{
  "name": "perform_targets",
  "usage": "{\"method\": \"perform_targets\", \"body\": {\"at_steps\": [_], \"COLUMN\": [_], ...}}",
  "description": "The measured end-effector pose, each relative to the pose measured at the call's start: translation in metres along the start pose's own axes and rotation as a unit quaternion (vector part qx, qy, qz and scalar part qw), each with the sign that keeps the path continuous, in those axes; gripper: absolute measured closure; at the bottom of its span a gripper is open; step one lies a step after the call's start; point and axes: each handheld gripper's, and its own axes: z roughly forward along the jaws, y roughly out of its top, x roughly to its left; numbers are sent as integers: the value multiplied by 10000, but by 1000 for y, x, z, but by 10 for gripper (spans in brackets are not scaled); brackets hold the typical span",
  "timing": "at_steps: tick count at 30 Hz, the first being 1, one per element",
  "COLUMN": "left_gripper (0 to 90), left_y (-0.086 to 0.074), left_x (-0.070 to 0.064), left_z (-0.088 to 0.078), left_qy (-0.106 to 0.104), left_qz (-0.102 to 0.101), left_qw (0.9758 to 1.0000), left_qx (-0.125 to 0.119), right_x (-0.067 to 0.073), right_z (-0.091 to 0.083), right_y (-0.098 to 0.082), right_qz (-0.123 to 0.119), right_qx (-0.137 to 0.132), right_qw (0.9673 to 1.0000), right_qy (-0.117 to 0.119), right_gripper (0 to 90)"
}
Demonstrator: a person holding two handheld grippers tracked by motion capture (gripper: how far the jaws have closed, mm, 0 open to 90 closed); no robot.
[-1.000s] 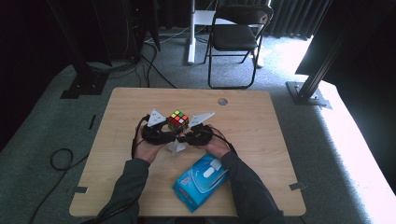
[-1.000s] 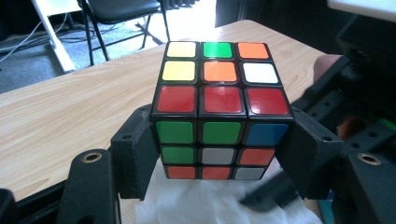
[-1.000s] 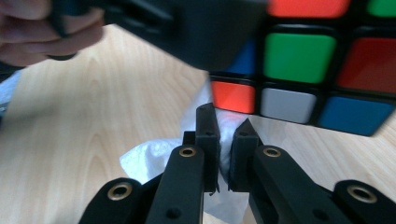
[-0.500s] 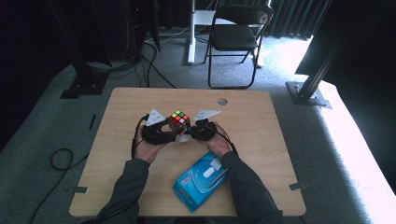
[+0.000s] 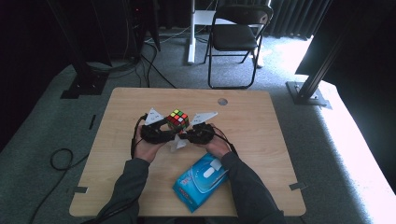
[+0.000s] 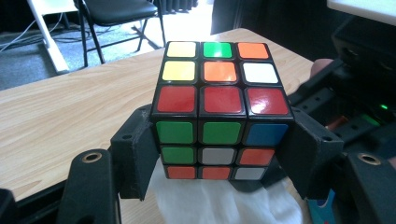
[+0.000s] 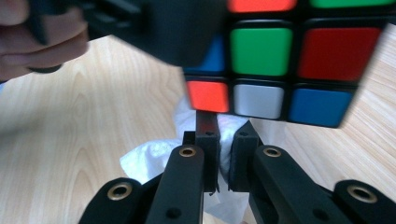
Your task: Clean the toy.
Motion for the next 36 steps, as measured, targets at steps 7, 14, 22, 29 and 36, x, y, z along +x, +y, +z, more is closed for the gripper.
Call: {"method": "perform_targets", "body": {"at_steps": [7, 14, 22, 29, 36], "left_gripper": [346, 346, 346, 346, 346], "left_y": [-1, -3, -9, -20, -33], "left_x": [3, 8, 17, 23, 27], "left_z": [-1, -2, -6, -8, -2], "left_qy": [92, 210, 327, 455, 694], "left_qz": [-36, -101, -189, -225, -274], "left_qw": [10000, 9997, 9993, 9986, 9968], "left_qx": [8, 31, 55, 128, 286], "right_x": [3, 4, -1, -7, -8], "right_z": [0, -3, -7, -8, -6], "right_y": [0, -1, -4, -5, -5], "right_qz": [-131, -218, -137, 26, 76], "right_qx": [-10, -47, 113, 234, 300], "right_qw": [9997, 9992, 9996, 9991, 9962], "right_qy": [195, 341, 199, -353, -818], "right_gripper": [858, 857, 854, 851, 847]}}
